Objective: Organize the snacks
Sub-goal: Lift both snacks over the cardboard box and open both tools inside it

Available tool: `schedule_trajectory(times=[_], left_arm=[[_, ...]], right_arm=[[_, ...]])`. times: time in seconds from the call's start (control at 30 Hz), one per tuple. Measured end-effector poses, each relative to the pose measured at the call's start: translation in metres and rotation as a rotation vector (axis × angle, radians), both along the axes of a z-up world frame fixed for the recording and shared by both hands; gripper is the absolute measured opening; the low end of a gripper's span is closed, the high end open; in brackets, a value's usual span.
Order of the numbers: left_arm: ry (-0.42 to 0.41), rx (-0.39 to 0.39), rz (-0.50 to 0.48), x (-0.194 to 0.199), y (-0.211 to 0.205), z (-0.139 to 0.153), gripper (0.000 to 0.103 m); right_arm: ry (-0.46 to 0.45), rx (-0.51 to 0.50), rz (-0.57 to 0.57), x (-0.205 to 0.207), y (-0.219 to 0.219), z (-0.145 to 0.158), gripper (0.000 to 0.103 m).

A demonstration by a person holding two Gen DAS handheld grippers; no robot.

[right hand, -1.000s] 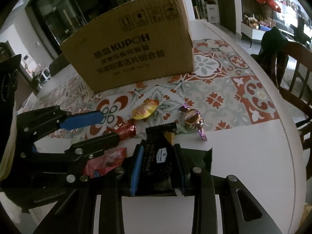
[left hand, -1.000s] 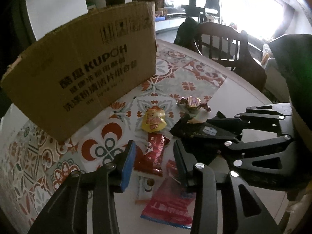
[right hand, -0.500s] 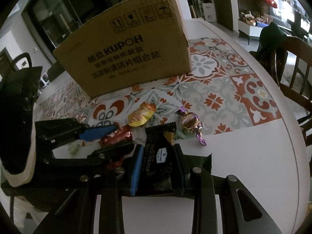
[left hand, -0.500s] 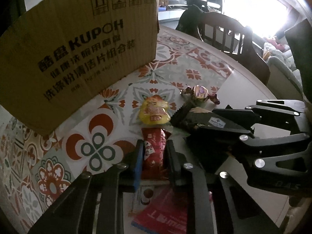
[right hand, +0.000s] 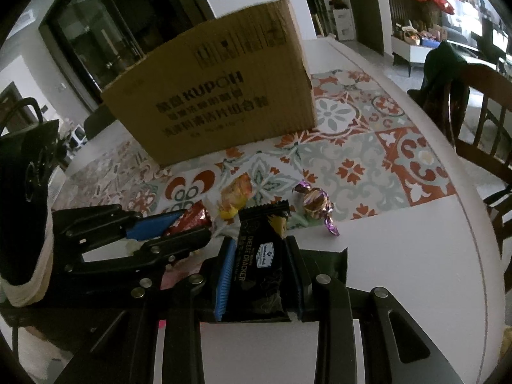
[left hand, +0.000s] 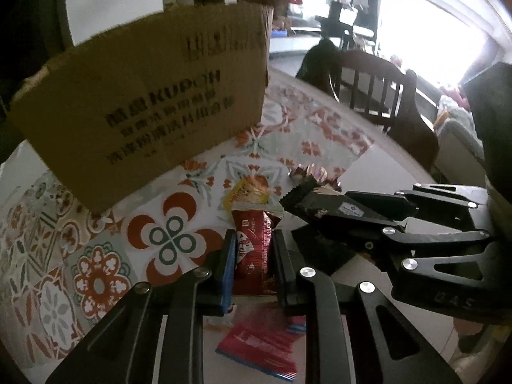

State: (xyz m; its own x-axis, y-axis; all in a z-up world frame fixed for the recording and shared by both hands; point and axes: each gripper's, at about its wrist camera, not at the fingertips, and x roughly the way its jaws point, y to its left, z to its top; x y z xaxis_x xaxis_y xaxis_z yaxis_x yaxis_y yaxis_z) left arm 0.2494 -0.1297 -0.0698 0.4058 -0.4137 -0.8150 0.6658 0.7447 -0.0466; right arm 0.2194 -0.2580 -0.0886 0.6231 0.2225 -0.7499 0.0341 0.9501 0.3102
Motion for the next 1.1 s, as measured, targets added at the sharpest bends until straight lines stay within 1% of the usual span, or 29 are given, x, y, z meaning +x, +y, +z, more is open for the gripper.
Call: schedule_trajectory(times=[0.23, 0.47, 0.7, 1.0, 1.1], left_arm=[[-0.067, -0.060, 0.048, -0.012, 0.012, 0.034, 0.022], [-0.120, -0.094, 0.089, -0.013, 0.015, 0.061, 0.022], [-0.176, -0.113, 0.137, -0.006, 0.016, 0.083, 0.022], [-0.238, -0.139, 0.192, 0.010, 0.022, 0.112, 0.022], [-0.247, -0.152, 0.207, 0.016, 0.023, 0.120, 0.022]], right_arm=[[-0.084, -0.014, -0.002, -0.007, -0.001, 0.029, 0.032], [-0.158, -0.017, 0.004, -0.008, -0.001, 0.056, 0.032], [-0.218, -0.022, 0.010, 0.000, -0.002, 0.079, 0.032], [-0.280, -0.024, 0.030, 0.019, -0.004, 0.105, 0.032], [-0.296, -0.025, 0.038, 0.027, -0.004, 0.112, 0.032]])
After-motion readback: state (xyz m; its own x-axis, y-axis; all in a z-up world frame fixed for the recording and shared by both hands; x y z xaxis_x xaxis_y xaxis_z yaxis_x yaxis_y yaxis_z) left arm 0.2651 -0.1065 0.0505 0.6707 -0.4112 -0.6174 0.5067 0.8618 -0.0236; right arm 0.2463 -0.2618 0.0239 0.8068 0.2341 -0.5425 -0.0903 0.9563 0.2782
